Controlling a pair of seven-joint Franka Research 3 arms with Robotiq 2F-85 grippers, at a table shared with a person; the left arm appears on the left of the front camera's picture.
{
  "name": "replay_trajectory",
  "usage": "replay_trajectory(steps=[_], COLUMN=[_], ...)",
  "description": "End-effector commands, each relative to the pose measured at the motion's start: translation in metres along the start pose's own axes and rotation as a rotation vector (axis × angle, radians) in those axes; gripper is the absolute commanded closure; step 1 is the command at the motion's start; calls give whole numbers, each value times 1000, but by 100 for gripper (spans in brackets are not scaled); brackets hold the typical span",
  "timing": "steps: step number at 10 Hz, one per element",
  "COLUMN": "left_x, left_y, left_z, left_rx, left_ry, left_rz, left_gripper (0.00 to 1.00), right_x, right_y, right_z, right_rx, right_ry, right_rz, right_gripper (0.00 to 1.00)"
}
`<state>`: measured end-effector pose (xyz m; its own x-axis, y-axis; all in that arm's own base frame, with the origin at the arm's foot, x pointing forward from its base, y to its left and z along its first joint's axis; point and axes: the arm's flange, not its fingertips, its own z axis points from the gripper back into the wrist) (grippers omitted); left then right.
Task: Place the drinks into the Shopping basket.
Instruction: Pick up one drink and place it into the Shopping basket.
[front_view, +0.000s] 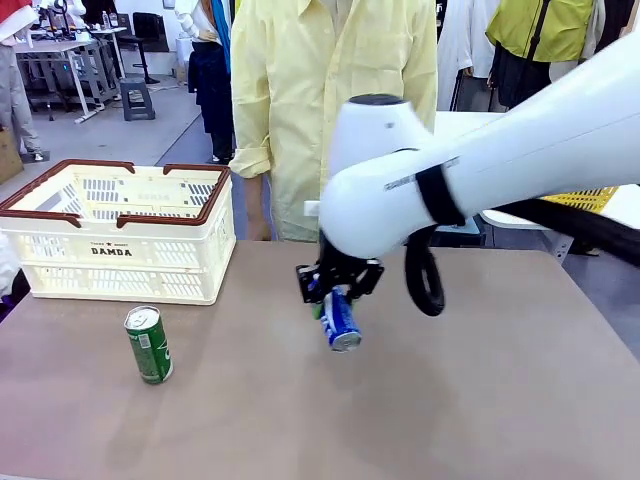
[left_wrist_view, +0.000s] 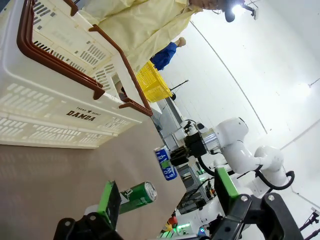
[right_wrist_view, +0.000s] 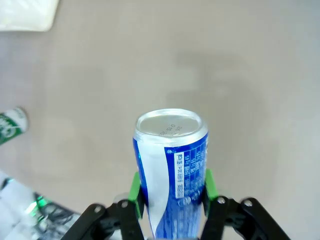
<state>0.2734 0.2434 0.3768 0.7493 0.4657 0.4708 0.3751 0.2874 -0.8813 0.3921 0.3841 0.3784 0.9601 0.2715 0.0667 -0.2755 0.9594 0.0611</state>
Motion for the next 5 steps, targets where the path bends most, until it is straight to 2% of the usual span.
replay_trajectory(steps=[1, 3, 5], left_x=[-1, -1, -1], left_y=[-3, -3, -3], left_z=[1, 1, 1], left_rx=[-18, -18, -18], left_ry=[-3, -3, -3], left_rz=[-8, -8, -8], left_gripper=[0, 0, 0], right_x=[28, 34, 35], right_y=[34, 61, 63], right_z=[-20, -43, -57], right_rx=[-35, -64, -81], right_ry=[-27, 7, 62], right_rz=[52, 106, 118], right_gripper=[100, 100, 100])
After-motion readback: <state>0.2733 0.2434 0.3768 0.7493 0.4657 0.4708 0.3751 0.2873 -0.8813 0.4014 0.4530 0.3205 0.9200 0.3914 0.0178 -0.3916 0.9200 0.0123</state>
